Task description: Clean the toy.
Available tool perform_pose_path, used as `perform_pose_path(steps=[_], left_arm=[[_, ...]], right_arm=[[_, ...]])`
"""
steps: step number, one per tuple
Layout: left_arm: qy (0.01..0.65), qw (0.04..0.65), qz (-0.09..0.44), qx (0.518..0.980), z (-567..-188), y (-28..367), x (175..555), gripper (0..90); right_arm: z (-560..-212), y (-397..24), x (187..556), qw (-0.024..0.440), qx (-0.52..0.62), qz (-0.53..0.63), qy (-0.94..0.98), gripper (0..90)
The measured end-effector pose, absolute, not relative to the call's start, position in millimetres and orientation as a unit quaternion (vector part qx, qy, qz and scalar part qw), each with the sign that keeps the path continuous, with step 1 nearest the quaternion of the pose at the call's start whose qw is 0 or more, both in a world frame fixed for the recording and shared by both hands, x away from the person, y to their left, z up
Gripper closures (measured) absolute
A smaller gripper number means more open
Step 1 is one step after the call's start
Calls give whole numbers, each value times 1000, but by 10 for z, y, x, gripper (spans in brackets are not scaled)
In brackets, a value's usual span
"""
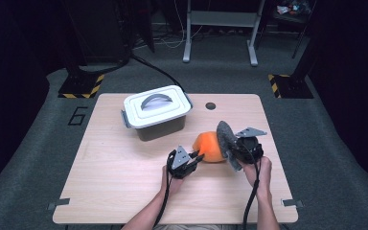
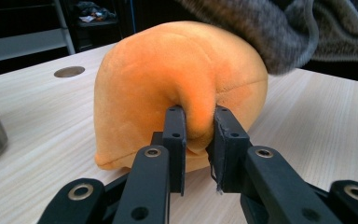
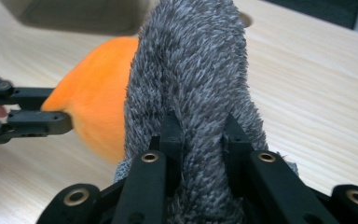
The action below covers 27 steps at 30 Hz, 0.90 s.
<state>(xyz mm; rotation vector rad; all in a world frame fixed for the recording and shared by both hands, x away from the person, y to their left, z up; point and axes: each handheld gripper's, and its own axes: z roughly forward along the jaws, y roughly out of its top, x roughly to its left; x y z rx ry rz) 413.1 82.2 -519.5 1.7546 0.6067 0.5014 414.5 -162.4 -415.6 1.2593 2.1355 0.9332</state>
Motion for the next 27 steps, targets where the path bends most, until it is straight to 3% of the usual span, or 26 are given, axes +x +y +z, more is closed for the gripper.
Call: perform_pose_path(steps=[8,13,18,27], left_arm=[[260,573,204,750,-5191,831,4133,706],[256,551,219,763,-5179,786,4122,515],[258,532,237,771,-5150,774,4117,431],[250,496,269,787,-5102,711,4183,396]], right_arm=[[-4305,-1544,4292,235,475,330,781,752],[-4298,-1558,4367,233,477,326,782,752],[-4282,-1565,4430,229,474,323,787,752],[-4269,-1564,4450,227,472,322,788,752]])
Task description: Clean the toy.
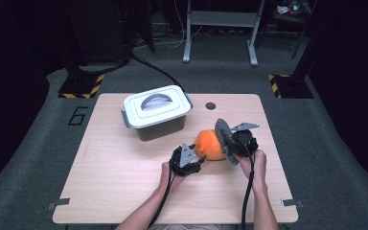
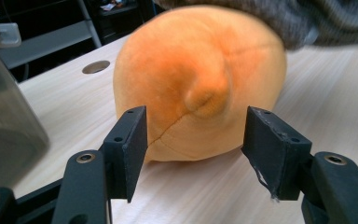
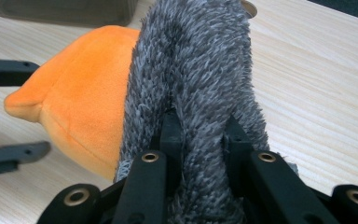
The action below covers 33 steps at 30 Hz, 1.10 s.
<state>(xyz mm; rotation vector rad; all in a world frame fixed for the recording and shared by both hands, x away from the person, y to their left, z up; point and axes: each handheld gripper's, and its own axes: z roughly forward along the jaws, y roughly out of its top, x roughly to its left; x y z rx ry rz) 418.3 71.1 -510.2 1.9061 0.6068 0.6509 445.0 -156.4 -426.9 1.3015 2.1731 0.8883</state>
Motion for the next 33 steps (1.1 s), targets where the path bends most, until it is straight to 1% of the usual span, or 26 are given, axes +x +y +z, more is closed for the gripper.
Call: perform_pose_path(steps=[2,4,7,8,10,12,14,20,24,26,28,29,31,33], left_arm=[[244,490,270,792,-5104,675,4211,396],[248,491,276,789,-5114,631,4238,421],[251,496,279,783,-5136,620,4263,529],[252,498,275,783,-5139,625,4269,588],[256,500,272,781,-5136,636,4274,672],[261,506,265,778,-5130,647,4274,730],[266,511,253,777,-5110,664,4269,762],[277,528,210,775,-4977,706,4199,774],[295,545,168,767,-4888,751,4146,772],[306,545,154,765,-4879,753,4104,768],[313,538,154,767,-4923,757,4108,756],[313,538,154,767,-4923,757,4108,745],[312,531,168,769,-4975,774,4139,691],[305,527,187,771,-5001,779,4160,601]], right_arm=[[-4269,-1560,4450,227,471,324,788,752],[-4270,-1543,4445,231,474,325,785,752],[-4270,-1542,4443,232,471,323,787,752],[-4269,-1542,4445,233,470,323,788,752],[-4265,-1544,4444,235,468,324,788,752],[-4254,-1551,4434,236,470,327,785,752],[-4230,-1572,4415,239,468,334,783,752],[-4019,-1601,4216,237,448,365,781,752],[-3906,-1449,4079,236,425,371,791,750],[-3939,-1331,4084,224,410,364,806,751],[-4014,-1227,4119,226,416,349,808,752],[-4059,-1191,4152,231,415,341,811,753],[-4097,-1166,4196,231,414,340,812,754],[-4145,-1144,4259,228,417,332,815,754]])
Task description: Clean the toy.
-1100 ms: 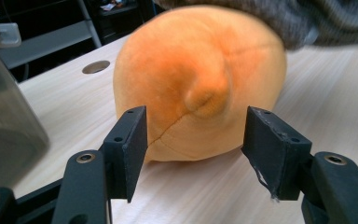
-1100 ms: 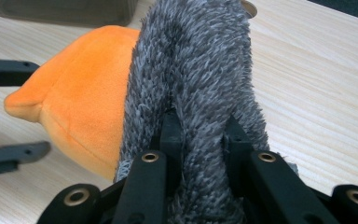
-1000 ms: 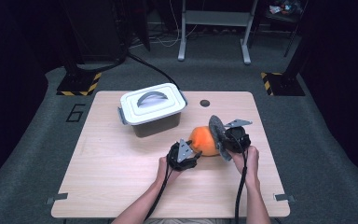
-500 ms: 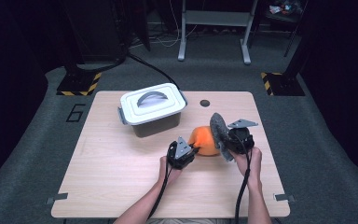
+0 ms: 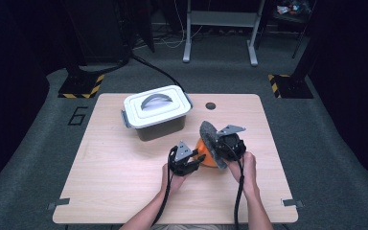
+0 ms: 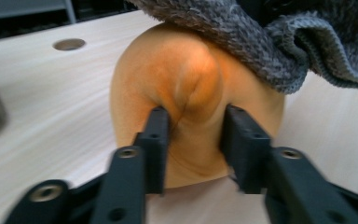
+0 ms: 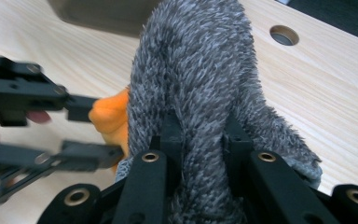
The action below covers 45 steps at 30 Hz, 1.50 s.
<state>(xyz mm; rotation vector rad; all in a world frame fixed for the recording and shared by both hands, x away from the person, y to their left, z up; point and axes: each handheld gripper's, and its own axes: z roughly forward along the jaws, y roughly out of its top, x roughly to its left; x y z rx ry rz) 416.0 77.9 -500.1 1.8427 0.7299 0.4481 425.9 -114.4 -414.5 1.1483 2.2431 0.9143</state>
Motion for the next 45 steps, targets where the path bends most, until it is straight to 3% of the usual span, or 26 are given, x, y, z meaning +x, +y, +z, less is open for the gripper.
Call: perform_pose_path(steps=[5,12,16,18,26,32,45], left_arm=[[287,535,194,771,-5047,794,4218,525],[273,527,218,775,-5127,717,4228,742],[274,525,225,774,-5143,715,4235,768],[279,526,225,771,-5156,712,4236,770],[281,533,224,766,-5163,725,4239,785],[283,537,220,764,-5168,742,4244,785],[287,546,209,758,-5188,760,4251,776]], right_arm=[[-4197,-1107,4296,236,422,321,814,754],[-4272,-1088,4366,242,421,310,818,694],[-4302,-1117,4403,237,420,325,814,666],[-4327,-1112,4413,243,431,327,805,603],[-4338,-1259,4414,241,428,354,796,742],[-4300,-1453,4353,260,448,353,779,745],[-4532,-1829,4368,246,498,328,764,746]])
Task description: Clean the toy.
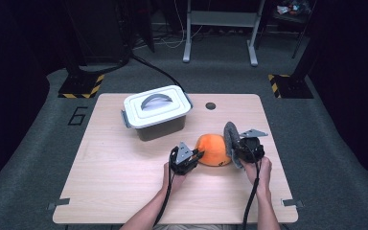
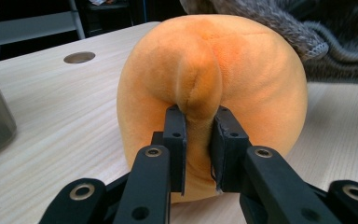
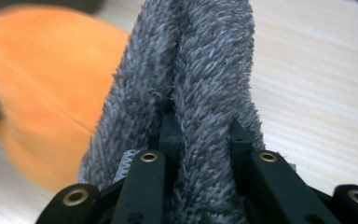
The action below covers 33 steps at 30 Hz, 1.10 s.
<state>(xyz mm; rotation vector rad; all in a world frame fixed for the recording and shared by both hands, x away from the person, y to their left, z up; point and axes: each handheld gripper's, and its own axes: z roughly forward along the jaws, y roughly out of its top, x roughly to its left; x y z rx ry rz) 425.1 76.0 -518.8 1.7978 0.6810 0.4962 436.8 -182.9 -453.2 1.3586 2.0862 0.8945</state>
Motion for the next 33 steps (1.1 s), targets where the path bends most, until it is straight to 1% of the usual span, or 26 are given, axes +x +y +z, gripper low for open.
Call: perform_pose_path(steps=[4,7,10,13,16,20,22,28,31,33], left_arm=[[287,551,206,756,-5196,779,4264,770],[290,554,203,753,-5202,786,4265,767],[291,555,200,753,-5200,798,4269,766],[294,558,198,750,-5203,801,4269,764],[294,557,196,751,-5201,804,4268,763],[294,557,197,752,-5200,806,4267,762],[292,556,199,752,-5200,806,4268,762],[291,557,199,752,-5201,802,4259,760],[293,558,200,751,-5202,803,4261,759],[294,557,201,750,-5204,803,4263,759]], right_arm=[[-4717,-1917,4424,229,521,312,761,746],[-4842,-1973,4481,205,537,308,759,745],[-4899,-2015,4511,197,538,306,760,746],[-4802,-2041,4470,211,537,315,753,745],[-4572,-2035,4381,234,524,334,748,745],[-4290,-1886,4277,248,490,356,757,744],[-4196,-1771,4244,247,472,363,765,741],[-4089,-1343,4217,236,420,377,791,738],[-4129,-1163,4260,231,407,367,804,735],[-4161,-1123,4283,236,406,357,808,734]])
